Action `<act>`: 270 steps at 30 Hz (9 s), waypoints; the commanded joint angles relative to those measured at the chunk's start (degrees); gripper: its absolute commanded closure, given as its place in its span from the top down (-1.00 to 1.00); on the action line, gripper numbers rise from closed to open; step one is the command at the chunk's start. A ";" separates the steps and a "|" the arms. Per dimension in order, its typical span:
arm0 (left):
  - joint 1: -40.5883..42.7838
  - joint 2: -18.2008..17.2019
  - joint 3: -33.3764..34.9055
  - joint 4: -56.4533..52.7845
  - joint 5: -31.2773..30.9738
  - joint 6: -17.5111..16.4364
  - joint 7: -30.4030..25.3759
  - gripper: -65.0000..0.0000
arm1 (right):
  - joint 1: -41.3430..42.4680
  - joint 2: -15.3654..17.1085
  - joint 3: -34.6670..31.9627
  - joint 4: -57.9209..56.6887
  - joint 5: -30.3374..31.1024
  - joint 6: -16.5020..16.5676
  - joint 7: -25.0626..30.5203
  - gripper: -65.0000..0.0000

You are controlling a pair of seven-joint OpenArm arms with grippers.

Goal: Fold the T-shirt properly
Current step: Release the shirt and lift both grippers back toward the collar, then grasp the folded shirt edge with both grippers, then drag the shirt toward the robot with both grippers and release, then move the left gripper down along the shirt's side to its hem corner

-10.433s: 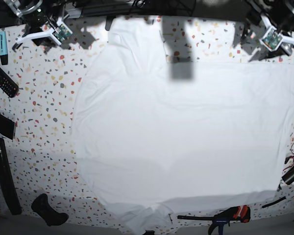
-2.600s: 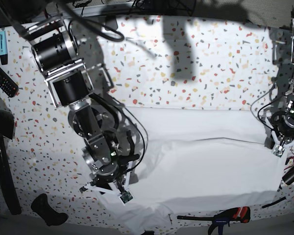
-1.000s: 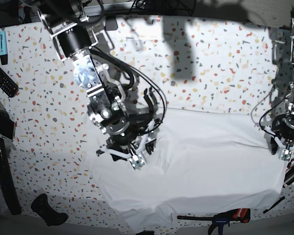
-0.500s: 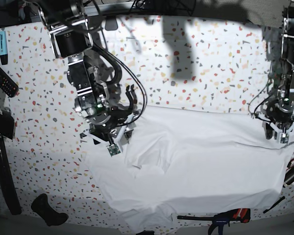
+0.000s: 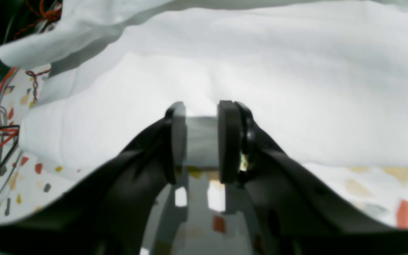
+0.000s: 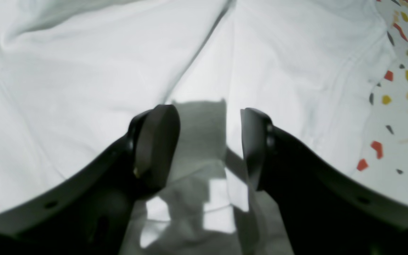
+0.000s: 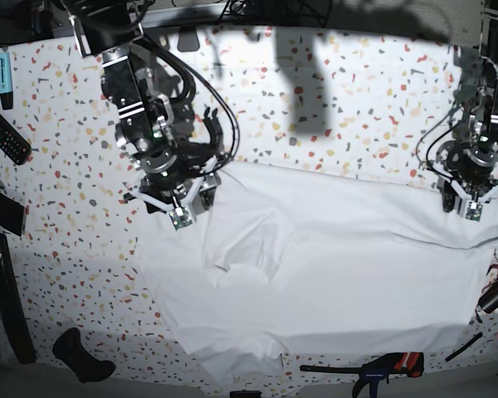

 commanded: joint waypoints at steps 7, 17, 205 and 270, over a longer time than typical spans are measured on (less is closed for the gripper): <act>5.77 -0.72 0.02 8.61 0.50 -1.20 6.47 -0.49 | -4.59 6.40 0.22 0.00 -1.49 -0.04 -4.28 -0.02; 18.95 -0.68 -0.07 22.01 2.21 0.20 6.67 -0.50 | -15.43 10.47 1.01 7.19 -1.46 -0.35 -5.42 -0.02; 41.53 -1.81 -0.87 50.73 10.27 0.09 36.46 -0.62 | -39.74 20.04 25.51 39.43 3.26 2.01 -15.28 -0.02; -37.29 -1.38 -0.87 -43.52 -19.28 -24.97 17.99 -0.01 | -39.58 18.45 25.49 51.32 12.50 1.73 -23.32 -0.02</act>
